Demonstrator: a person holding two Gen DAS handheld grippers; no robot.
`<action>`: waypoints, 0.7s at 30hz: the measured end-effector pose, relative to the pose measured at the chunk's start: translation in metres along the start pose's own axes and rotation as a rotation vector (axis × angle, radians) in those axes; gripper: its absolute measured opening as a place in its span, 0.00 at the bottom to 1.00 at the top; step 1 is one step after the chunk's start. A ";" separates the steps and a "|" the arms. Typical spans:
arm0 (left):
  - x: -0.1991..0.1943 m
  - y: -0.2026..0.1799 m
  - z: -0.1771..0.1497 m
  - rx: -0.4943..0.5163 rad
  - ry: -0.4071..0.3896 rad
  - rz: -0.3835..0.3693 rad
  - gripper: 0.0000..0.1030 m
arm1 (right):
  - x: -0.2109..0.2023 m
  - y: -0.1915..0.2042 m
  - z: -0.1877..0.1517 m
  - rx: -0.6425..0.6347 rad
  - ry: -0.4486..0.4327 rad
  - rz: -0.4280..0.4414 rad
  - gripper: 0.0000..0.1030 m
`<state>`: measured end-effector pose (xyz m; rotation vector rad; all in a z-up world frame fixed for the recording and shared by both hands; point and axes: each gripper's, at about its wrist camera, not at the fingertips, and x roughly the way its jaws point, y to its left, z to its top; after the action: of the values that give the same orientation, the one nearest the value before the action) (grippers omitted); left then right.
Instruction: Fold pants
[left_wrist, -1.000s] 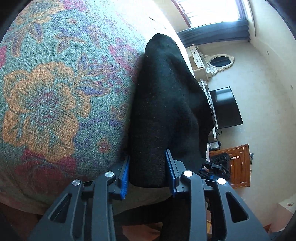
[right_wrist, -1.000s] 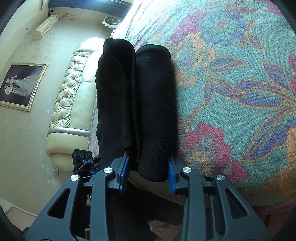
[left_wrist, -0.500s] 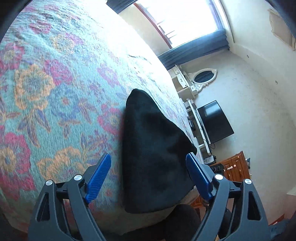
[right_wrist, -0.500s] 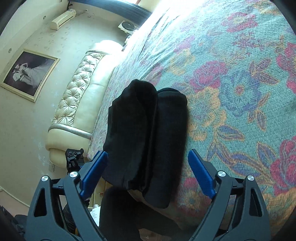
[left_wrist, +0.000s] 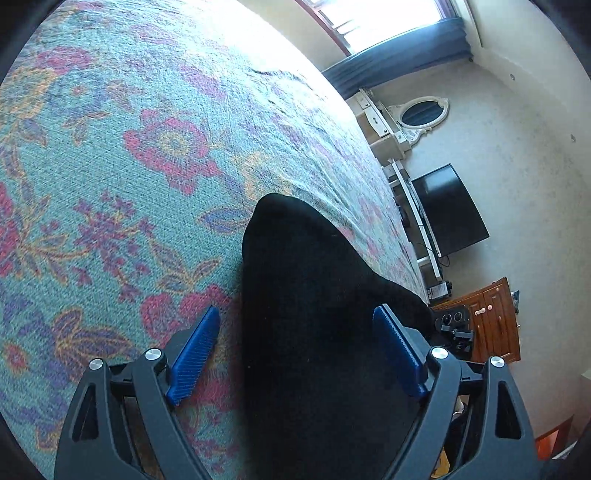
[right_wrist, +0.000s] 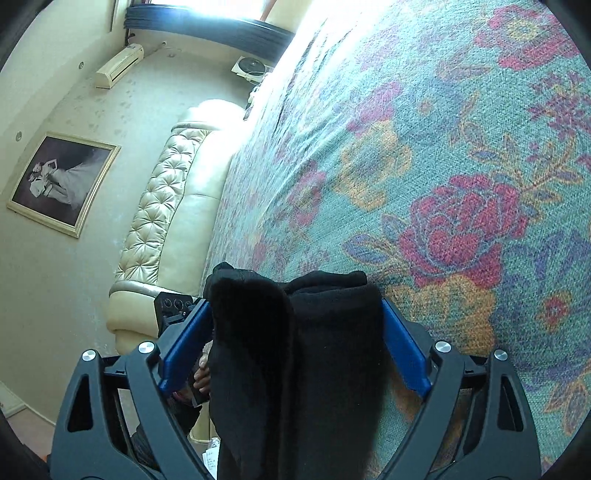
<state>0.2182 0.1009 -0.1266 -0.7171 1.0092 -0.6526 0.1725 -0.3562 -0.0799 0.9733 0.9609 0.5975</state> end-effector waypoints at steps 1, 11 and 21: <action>0.004 0.000 0.004 -0.008 0.007 -0.008 0.81 | -0.001 0.000 0.002 0.007 -0.010 0.006 0.86; 0.023 -0.001 0.016 -0.016 0.051 -0.011 0.81 | -0.001 -0.007 0.010 0.026 -0.040 -0.001 0.87; 0.031 -0.010 0.029 -0.018 0.039 0.001 0.81 | 0.002 -0.002 0.006 -0.042 -0.025 0.022 0.90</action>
<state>0.2552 0.0780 -0.1240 -0.7220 1.0527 -0.6598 0.1784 -0.3584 -0.0814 0.9530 0.9130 0.6204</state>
